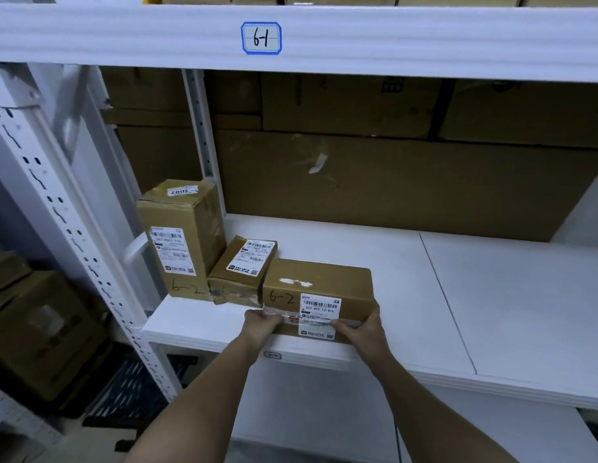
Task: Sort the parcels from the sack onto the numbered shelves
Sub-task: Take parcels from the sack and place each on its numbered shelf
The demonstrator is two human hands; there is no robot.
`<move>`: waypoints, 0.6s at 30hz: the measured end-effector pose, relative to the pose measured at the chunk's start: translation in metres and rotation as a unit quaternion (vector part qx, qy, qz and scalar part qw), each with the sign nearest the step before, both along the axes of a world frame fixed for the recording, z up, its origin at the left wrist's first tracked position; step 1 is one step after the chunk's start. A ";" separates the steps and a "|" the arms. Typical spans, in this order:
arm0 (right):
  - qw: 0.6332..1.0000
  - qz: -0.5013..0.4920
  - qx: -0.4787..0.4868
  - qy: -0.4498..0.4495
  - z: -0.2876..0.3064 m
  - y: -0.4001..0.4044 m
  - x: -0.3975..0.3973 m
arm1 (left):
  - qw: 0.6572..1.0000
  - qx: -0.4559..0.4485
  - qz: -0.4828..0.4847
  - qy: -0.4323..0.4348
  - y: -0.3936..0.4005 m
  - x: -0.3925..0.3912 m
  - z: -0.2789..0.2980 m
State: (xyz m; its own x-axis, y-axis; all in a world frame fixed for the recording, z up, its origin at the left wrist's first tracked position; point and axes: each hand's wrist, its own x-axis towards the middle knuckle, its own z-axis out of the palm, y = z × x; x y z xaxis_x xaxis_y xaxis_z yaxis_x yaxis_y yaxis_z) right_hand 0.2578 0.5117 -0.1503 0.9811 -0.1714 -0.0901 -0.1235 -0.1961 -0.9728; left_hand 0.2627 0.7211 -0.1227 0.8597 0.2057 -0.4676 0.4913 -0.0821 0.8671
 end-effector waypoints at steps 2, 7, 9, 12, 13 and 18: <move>1.000 0.001 0.009 0.005 0.000 0.001 0.005 | 1.000 0.003 -0.014 0.001 0.004 0.002 -0.001; 1.000 0.005 0.015 0.013 0.000 0.003 0.014 | 1.000 -0.006 -0.019 0.007 0.011 0.015 -0.006; 1.000 0.004 0.012 0.010 0.000 0.003 0.018 | 1.000 -0.010 -0.021 0.007 0.012 0.020 -0.007; 1.000 0.005 0.016 0.011 0.000 0.003 0.023 | 1.000 -0.007 -0.021 0.008 0.013 0.026 -0.011; 1.000 0.006 0.015 0.012 0.000 0.003 0.024 | 1.000 -0.002 -0.023 0.009 0.013 0.028 -0.013; 1.000 0.012 0.021 0.012 -0.001 0.004 0.029 | 0.999 0.012 -0.025 0.022 0.017 0.038 -0.022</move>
State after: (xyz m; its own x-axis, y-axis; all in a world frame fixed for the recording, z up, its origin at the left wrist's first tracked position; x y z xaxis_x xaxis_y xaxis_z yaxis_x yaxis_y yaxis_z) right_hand 0.2863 0.5154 -0.1518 0.9824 -0.1434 -0.1201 -0.1425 -0.1579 -0.9771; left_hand 0.3009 0.7383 -0.1447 0.8477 0.1747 -0.5009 0.5240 -0.1284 0.8420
